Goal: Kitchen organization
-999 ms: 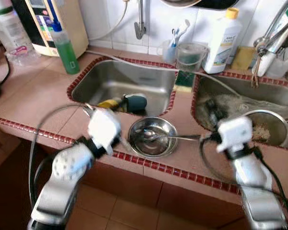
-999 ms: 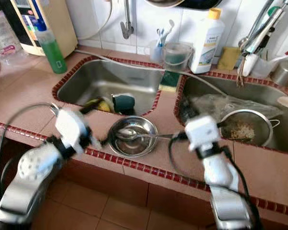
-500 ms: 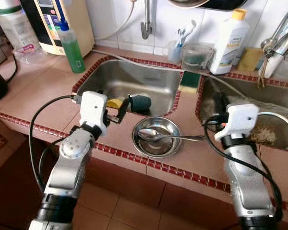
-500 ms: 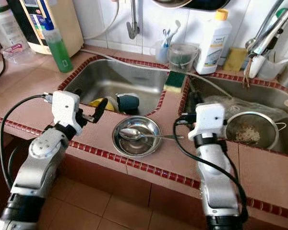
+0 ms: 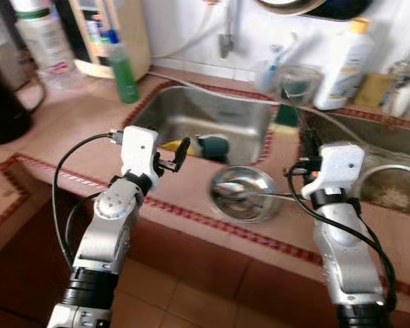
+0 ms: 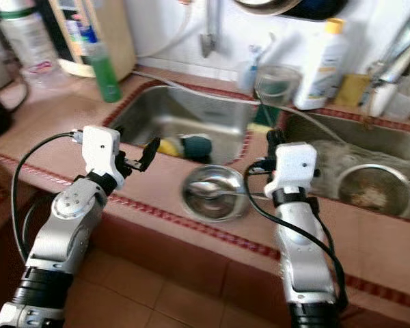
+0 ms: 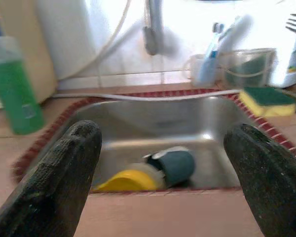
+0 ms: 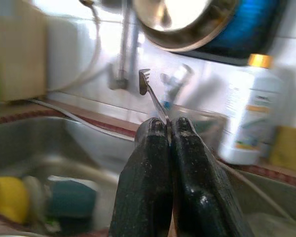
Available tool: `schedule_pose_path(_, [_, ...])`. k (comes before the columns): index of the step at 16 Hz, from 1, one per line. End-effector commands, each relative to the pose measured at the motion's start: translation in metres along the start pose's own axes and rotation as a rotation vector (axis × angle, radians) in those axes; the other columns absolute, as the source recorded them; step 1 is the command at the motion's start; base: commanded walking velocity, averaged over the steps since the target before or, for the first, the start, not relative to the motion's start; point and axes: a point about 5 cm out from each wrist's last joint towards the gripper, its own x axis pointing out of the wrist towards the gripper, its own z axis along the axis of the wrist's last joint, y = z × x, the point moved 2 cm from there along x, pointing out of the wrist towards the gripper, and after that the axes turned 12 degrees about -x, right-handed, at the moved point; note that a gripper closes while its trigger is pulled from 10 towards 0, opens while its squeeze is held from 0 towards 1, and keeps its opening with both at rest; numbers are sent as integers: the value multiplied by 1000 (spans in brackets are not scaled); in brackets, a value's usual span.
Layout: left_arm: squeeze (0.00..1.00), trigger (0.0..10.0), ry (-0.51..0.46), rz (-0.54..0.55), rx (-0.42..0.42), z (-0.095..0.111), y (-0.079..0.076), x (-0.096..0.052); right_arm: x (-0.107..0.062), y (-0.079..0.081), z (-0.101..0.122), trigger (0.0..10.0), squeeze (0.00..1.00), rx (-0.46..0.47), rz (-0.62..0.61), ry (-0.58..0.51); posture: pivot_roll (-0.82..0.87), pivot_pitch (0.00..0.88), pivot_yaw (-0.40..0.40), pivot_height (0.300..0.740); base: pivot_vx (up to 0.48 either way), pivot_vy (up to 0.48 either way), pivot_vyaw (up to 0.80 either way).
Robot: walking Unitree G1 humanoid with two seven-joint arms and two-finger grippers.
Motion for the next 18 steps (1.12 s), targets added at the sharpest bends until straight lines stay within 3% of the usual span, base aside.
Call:
schedule_pose_path(1, [0, 10000, 3, 1, 1, 0, 0, 1, 1, 0, -3, 10000, 0, -2, 4, 15, -187, 27, 38, 740, 0, 371, 0])
schedule_pose_path(11, [0, 10000, 0, -7, -4, 0, -1, 1, 8, 6, -2, 10000, 0, -2, 16, 13, -182, 28, 33, 740, 0, 391, 0])
schedule_pose_path(14, [0, 10000, 2, -18, 19, -1, -4, 1, 10, 7, -3, 10000, 0, -3, 12, 25, -182, 27, 32, 740, 0, 0, 0])
schedule_pose_path(18, [0, 10000, -14, -56, 39, 2, -11, 1, 12, 6, -4, 10000, 0, -5, 12, 30, -181, 24, 28, 740, 0, 0, -788])
